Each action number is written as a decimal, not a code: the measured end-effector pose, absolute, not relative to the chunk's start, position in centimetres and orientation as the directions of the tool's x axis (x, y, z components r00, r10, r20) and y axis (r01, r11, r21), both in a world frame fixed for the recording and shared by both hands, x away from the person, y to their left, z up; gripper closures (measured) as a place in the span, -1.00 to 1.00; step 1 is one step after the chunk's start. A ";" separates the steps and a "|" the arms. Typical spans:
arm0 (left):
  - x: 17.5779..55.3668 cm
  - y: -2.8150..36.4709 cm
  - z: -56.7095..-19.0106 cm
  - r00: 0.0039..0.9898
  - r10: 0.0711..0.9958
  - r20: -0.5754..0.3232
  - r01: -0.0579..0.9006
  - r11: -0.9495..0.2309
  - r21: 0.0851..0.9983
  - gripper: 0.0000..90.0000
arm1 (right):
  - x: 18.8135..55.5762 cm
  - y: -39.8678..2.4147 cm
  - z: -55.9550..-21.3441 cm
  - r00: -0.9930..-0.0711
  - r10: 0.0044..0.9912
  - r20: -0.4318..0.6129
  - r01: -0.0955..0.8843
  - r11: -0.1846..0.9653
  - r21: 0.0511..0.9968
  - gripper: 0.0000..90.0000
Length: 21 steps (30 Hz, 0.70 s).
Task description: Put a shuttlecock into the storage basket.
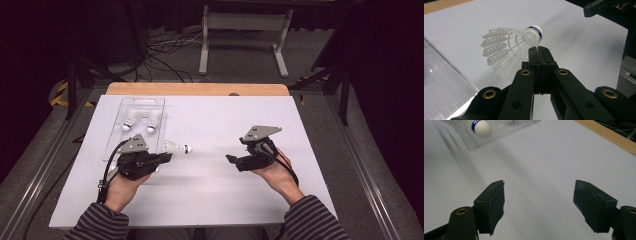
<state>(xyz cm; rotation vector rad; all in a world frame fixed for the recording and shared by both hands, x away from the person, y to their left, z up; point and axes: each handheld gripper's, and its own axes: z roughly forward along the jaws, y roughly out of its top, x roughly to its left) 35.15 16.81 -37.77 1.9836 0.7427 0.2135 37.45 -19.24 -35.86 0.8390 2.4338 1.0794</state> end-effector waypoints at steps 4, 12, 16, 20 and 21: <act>35.1 17.3 -37.6 0.795 0.587 -0.153 0.413 -0.339 0.845 1.00 | 36.9 -20.0 -36.1 -0.753 0.653 -0.077 0.370 0.517 0.772 -0.48; 34.9 18.1 -37.3 0.785 0.601 -0.151 0.413 -0.325 0.851 1.00 | 36.0 -21.7 -36.9 -0.726 0.685 -0.064 0.375 0.471 0.799 -0.54; 34.8 18.4 -37.2 0.778 0.607 -0.160 0.420 -0.314 0.852 1.00 | 35.4 -22.7 -37.4 -0.706 0.706 -0.055 0.377 0.440 0.815 -0.57; 34.7 18.8 -37.0 0.771 0.615 -0.165 0.423 -0.301 0.855 1.00 | 34.8 -23.6 -37.8 -0.686 0.727 -0.041 0.379 0.404 0.832 -0.61; 34.7 18.9 -37.0 0.772 0.615 -0.160 0.417 -0.300 0.858 1.00 | 34.7 -23.9 -37.9 -0.681 0.732 -0.038 0.378 0.395 0.837 -0.62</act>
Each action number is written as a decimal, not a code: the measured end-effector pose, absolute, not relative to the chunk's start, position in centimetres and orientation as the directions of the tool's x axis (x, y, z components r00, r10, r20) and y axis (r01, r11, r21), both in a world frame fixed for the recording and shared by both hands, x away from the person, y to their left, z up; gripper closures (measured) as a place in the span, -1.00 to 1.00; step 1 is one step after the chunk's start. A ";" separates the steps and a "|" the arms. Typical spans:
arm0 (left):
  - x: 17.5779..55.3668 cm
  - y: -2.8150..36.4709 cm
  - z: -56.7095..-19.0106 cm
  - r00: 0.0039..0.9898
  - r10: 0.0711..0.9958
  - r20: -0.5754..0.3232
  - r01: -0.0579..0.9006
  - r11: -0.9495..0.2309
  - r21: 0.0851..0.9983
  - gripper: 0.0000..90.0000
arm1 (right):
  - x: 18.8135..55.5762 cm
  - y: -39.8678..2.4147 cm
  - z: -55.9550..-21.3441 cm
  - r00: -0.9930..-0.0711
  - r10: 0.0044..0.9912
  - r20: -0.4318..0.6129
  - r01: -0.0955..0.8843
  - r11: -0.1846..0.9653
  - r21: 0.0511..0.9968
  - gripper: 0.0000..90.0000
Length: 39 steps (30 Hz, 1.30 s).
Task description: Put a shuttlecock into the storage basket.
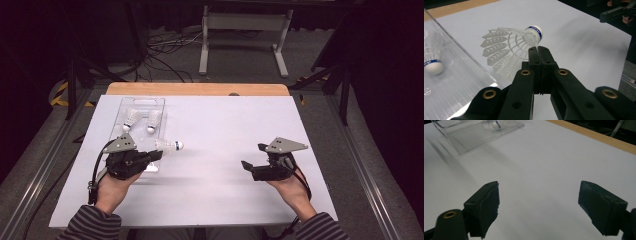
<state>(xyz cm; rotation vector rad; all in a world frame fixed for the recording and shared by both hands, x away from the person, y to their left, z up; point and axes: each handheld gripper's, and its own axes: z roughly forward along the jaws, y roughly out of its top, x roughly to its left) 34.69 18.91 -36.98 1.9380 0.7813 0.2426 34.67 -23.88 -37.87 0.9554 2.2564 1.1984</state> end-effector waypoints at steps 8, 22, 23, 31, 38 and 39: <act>34.6 20.0 -36.4 0.755 0.636 -0.159 0.421 -0.284 0.861 1.00 | 33.5 -26.1 -38.9 -0.638 0.770 -0.012 0.390 0.336 0.857 -0.65; 34.5 22.0 -35.8 0.724 0.668 -0.170 0.428 -0.242 0.871 1.00 | 32.2 -28.6 -41.1 -0.575 0.818 0.023 0.400 0.257 0.880 -0.71; 34.5 22.1 -35.7 0.723 0.670 -0.170 0.428 -0.240 0.871 1.00 | 32.1 -28.7 -41.2 -0.573 0.819 0.025 0.397 0.251 0.883 -0.71; 34.2 23.3 -35.6 0.699 0.692 -0.179 0.439 -0.217 0.872 1.00 | 31.6 -29.8 -42.2 -0.545 0.838 0.034 0.387 0.215 0.897 -0.72; 34.1 24.2 -35.5 0.682 0.709 -0.180 0.442 -0.203 0.874 1.00 | 31.1 -30.8 -42.9 -0.508 0.860 0.048 0.396 0.184 0.900 -0.72; 34.1 24.3 -35.5 0.681 0.711 -0.176 0.440 -0.205 0.874 1.00 | 31.0 -30.8 -42.9 -0.505 0.862 0.050 0.395 0.179 0.901 -0.72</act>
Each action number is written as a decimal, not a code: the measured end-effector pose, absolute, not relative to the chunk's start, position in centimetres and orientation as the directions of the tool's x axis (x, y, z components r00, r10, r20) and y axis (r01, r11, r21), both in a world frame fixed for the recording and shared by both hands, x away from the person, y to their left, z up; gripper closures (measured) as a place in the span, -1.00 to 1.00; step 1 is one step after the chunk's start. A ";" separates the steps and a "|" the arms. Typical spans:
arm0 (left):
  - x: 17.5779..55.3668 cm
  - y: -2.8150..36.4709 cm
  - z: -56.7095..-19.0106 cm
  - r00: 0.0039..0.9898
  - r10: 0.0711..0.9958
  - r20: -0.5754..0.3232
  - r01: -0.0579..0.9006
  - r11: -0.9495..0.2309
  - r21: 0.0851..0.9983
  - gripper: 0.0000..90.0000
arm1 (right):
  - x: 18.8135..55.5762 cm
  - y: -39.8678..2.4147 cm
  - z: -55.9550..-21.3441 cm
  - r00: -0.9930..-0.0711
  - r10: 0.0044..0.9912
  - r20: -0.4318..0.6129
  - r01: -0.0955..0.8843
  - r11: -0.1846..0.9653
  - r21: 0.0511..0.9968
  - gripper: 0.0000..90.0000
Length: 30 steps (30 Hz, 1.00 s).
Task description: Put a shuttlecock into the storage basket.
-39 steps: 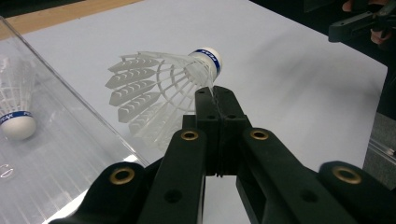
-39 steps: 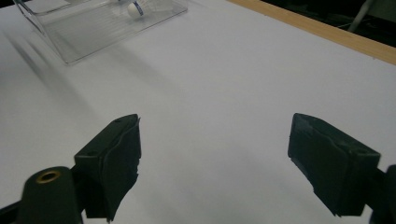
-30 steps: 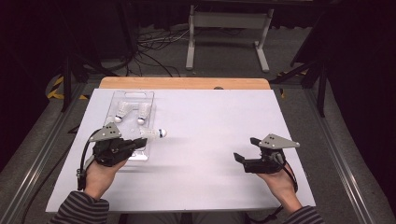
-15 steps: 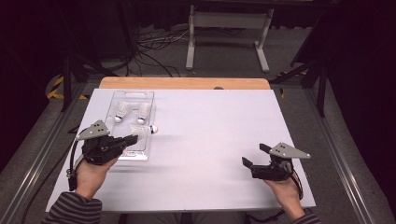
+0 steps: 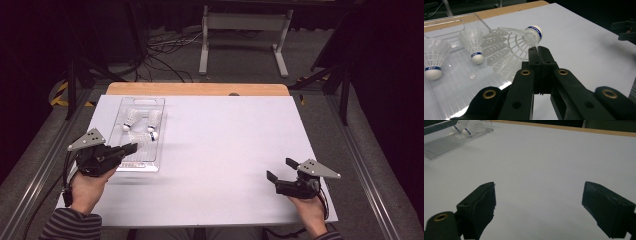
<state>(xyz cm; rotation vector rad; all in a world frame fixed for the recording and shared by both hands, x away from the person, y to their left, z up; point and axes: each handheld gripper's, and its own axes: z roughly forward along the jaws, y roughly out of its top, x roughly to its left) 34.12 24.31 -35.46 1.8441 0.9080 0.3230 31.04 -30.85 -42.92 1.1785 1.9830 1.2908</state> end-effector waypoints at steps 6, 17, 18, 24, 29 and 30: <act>34.2 24.8 -35.4 0.666 0.722 -0.186 0.450 -0.190 0.873 1.00 | 30.9 -31.1 -43.5 -0.497 0.866 0.053 0.408 0.179 0.895 -0.72; 34.5 25.9 -35.1 0.628 0.753 -0.198 0.472 -0.166 0.866 1.00 | 30.4 -31.8 -44.0 -0.475 0.878 0.050 0.412 0.173 0.894 -0.73; 34.6 26.1 -35.1 0.626 0.755 -0.195 0.472 -0.168 0.865 1.00 | 30.4 -31.9 -44.0 -0.474 0.879 0.049 0.412 0.173 0.895 -0.73; 35.2 26.8 -35.1 0.592 0.781 -0.199 0.497 -0.159 0.853 1.00 | 30.3 -31.9 -44.1 -0.469 0.881 0.057 0.418 0.165 0.893 -0.74; 35.9 27.1 -35.2 0.569 0.798 -0.200 0.517 -0.157 0.841 1.00 | 30.4 -31.9 -44.2 -0.471 0.881 0.047 0.414 0.174 0.893 -0.74; 36.1 27.1 -35.2 0.566 0.800 -0.200 0.519 -0.157 0.840 1.00 | 30.4 -31.9 -44.2 -0.469 0.882 0.047 0.415 0.173 0.893 -0.74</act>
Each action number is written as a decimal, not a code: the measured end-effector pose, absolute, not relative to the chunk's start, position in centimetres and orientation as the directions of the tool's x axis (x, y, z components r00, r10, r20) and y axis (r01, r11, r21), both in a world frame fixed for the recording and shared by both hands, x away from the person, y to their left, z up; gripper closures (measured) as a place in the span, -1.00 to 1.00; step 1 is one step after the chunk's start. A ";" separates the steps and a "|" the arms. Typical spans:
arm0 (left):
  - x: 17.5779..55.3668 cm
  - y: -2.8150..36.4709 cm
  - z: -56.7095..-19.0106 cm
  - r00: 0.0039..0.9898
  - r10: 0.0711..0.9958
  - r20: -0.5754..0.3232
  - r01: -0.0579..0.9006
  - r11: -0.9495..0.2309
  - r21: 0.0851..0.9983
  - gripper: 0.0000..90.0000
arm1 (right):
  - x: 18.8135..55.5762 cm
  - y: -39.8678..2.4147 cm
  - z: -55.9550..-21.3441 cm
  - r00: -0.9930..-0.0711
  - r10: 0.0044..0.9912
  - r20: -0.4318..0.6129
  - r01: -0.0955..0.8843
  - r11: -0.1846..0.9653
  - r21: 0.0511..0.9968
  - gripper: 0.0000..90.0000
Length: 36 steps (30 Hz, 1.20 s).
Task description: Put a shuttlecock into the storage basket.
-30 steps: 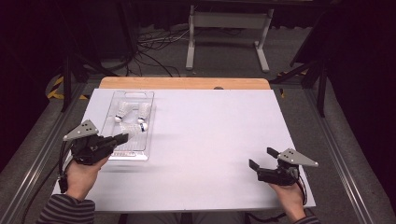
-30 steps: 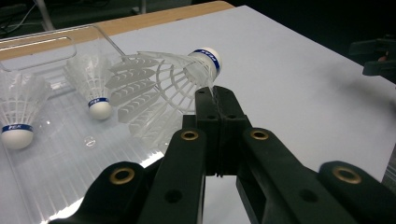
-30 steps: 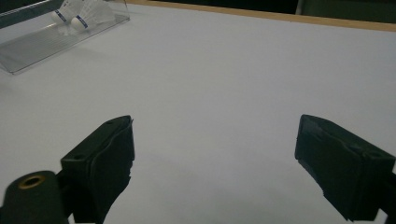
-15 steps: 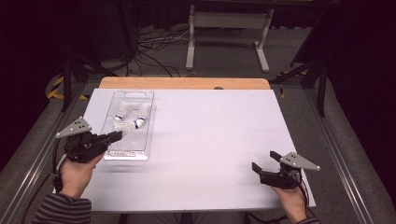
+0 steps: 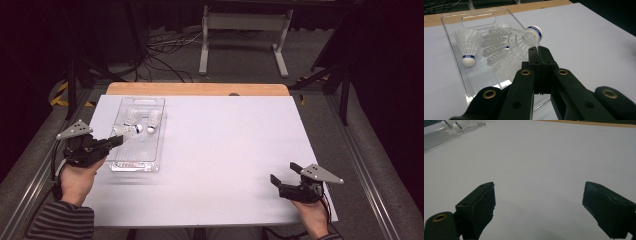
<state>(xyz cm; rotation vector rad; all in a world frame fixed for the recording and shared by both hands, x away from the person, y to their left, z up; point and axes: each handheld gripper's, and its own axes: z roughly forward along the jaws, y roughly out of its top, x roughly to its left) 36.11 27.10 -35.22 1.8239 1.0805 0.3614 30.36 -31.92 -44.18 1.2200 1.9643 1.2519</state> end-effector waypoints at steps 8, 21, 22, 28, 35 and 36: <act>38.0 26.8 -35.7 0.533 0.823 -0.197 0.549 -0.159 0.821 1.00 | 30.3 -31.9 -44.1 -0.467 0.883 0.047 0.412 0.170 0.895 -0.74; 40.4 25.9 -36.5 0.492 0.846 -0.203 0.597 -0.159 0.786 1.00 | 30.3 -32.1 -44.0 -0.467 0.883 0.049 0.402 0.162 0.901 -0.74; 40.6 25.8 -36.6 0.485 0.850 -0.203 0.601 -0.155 0.784 1.00 | 30.2 -32.1 -44.0 -0.468 0.882 0.050 0.401 0.162 0.901 -0.74; 41.6 25.1 -37.1 0.473 0.857 -0.203 0.625 -0.164 0.763 1.00 | 30.2 -32.1 -44.0 -0.473 0.880 0.047 0.397 0.164 0.903 -0.74; 42.6 24.7 -37.1 0.452 0.870 -0.197 0.647 -0.169 0.743 1.00 | 30.2 -32.0 -43.9 -0.473 0.880 0.044 0.394 0.166 0.904 -0.75; 42.8 24.6 -37.2 0.446 0.872 -0.200 0.652 -0.164 0.740 1.00 | 30.2 -32.0 -43.9 -0.475 0.879 0.042 0.392 0.168 0.904 -0.75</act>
